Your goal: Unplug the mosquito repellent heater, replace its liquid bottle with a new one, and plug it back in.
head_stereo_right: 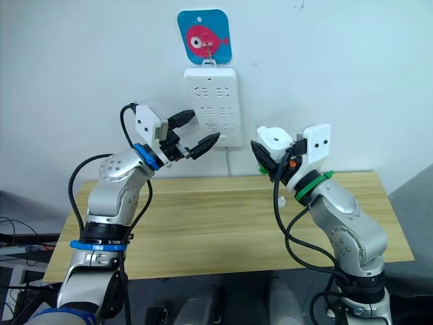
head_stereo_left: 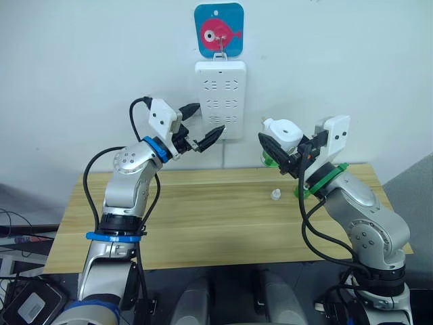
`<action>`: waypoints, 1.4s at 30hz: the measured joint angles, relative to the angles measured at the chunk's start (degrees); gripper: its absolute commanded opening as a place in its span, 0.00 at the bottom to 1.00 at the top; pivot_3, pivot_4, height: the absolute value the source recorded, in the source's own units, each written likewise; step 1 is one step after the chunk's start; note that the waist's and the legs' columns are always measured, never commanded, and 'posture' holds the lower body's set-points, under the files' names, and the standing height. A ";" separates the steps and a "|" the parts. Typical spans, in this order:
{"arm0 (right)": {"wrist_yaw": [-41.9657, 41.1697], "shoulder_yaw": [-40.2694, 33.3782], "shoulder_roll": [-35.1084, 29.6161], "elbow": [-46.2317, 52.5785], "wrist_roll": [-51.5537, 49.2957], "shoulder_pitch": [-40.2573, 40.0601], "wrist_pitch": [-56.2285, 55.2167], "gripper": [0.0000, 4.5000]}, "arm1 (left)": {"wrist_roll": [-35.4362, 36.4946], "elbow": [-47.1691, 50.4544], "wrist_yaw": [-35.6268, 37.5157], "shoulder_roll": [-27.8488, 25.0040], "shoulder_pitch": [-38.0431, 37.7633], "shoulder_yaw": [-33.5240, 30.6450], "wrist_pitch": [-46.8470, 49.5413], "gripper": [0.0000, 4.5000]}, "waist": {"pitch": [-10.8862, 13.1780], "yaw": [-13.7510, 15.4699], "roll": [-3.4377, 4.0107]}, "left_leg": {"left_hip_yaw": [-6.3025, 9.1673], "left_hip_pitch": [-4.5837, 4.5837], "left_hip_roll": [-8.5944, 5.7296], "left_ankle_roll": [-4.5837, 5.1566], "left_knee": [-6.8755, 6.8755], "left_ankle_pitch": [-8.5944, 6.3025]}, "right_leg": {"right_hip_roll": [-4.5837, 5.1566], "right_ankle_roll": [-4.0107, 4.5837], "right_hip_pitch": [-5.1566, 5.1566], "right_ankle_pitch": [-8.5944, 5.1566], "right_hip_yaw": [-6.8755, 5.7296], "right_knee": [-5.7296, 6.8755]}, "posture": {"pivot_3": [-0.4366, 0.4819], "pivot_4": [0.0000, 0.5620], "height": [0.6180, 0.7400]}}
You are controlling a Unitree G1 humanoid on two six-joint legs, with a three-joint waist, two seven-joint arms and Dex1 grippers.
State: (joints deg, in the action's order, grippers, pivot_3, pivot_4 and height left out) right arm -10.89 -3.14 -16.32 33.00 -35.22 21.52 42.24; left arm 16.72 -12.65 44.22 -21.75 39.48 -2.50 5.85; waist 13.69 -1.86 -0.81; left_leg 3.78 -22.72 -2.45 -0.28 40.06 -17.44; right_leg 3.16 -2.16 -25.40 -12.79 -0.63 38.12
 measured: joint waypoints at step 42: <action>-4.26 5.79 -1.00 -8.77 4.84 8.33 0.89 0.67 | 5.71 -4.36 14.91 -1.95 3.96 0.30 11.29 0.29 | -0.77 -0.43 -0.05 | 0.00 -0.10 -0.07 -0.01 0.00 0.00 | 0.00 -0.01 -0.13 0.01 0.02 0.03 | 0.40 0.29 1.00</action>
State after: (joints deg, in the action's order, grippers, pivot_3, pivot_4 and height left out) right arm -15.15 2.65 -17.32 24.23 -30.38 29.84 43.13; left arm 22.43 -17.01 59.14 -23.70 43.44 -2.19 17.13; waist 12.91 -2.28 -0.86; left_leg 3.78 -22.82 -2.53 -0.29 40.05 -17.44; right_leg 3.16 -2.17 -25.53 -12.78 -0.61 38.15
